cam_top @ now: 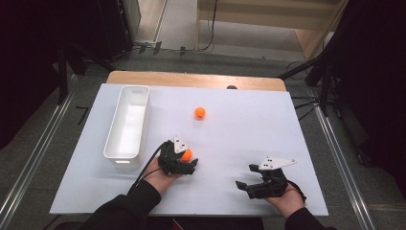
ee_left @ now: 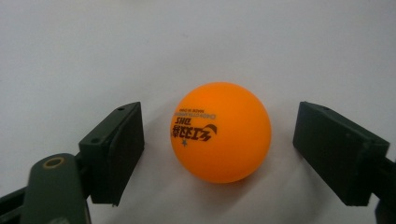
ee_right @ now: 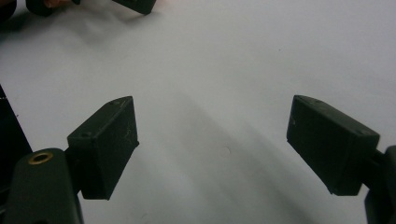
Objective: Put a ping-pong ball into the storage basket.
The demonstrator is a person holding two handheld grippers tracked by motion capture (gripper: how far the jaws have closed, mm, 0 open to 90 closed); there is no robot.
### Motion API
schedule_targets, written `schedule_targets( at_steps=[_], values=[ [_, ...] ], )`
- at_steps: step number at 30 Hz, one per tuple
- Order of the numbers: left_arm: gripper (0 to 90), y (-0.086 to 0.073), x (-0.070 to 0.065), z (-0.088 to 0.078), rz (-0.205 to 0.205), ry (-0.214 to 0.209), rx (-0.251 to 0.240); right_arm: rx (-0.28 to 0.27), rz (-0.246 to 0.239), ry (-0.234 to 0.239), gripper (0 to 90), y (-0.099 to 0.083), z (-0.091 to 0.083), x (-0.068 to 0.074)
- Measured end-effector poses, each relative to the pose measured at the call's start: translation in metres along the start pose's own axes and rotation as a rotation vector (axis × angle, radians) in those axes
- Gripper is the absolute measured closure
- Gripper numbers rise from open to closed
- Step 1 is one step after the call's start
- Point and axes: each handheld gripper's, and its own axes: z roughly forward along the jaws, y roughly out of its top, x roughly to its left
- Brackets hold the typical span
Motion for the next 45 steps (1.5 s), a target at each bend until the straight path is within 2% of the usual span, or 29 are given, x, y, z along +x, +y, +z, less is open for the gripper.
schedule_targets(
  at_steps=[2, 5, 6, 8, 11, 16, 23, 25, 29, 31, 33, 35, 38, 45],
  values=[
    [26.0, -0.0003, -0.0008, -0.0009, 0.003, -0.003, -0.006, 0.004, 0.002, 0.000, 15.0, -0.0002, 0.0002, 0.0008],
    [28.1, -0.0004, -0.0006, -0.0013, -0.002, -0.003, -0.011, 0.006, -0.008, 0.002, 15.0, -0.0003, 0.0009, 0.0011],
    [30.0, -0.0008, -0.0006, -0.0012, -0.015, 0.006, -0.017, 0.006, -0.009, 0.004, 15.0, -0.0003, 0.0009, 0.0013],
    [35.2, -0.0010, 0.0006, -0.0023, -0.014, 0.011, -0.016, 0.008, -0.011, 0.003, 14.9, -0.0004, 0.0007, 0.0018],
    [38.5, -0.0007, -0.0006, -0.0028, -0.009, 0.010, -0.015, 0.007, -0.016, 0.003, 14.9, -0.0004, 0.0009, 0.0020],
    [50.3, 0.0011, -0.0011, -0.0041, -0.018, 0.004, -0.004, 0.010, -0.024, 0.003, 15.0, -0.0006, 0.0017, 0.0028],
    [50.7, 0.0009, -0.0003, -0.0040, -0.016, -0.001, -0.010, 0.011, -0.025, 0.001, 14.9, -0.0006, 0.0017, 0.0029],
    [50.7, 0.0008, 0.0009, -0.0046, -0.004, -0.009, -0.006, 0.016, -0.026, 0.004, 14.9, -0.0004, 0.0019, 0.0031],
    [50.8, 0.0013, 0.0013, -0.0043, -0.013, -0.012, -0.008, 0.015, -0.025, 0.009, 15.0, 0.0001, 0.0038, 0.0039],
    [50.8, 0.0017, 0.0030, -0.0046, -0.011, -0.022, -0.004, 0.016, -0.024, 0.012, 15.0, 0.0001, 0.0039, 0.0039],
    [50.8, 0.0025, 0.0042, -0.0046, -0.026, -0.030, -0.003, 0.014, -0.026, 0.011, 15.0, -0.0001, 0.0036, 0.0032],
    [50.8, 0.0028, 0.0053, -0.0041, -0.042, -0.070, -0.017, 0.018, -0.019, 0.008, 15.0, -0.0005, 0.0027, 0.0031],
    [50.8, 0.0033, 0.0054, -0.0036, -0.029, -0.072, -0.013, 0.007, -0.018, 0.007, 15.0, -0.0003, 0.0025, 0.0026],
    [50.8, 0.0077, 0.0060, -0.0076, -0.045, -0.105, -0.016, 0.008, -0.020, 0.015, 15.0, 0.0005, 0.0032, 0.0028]
  ],
)
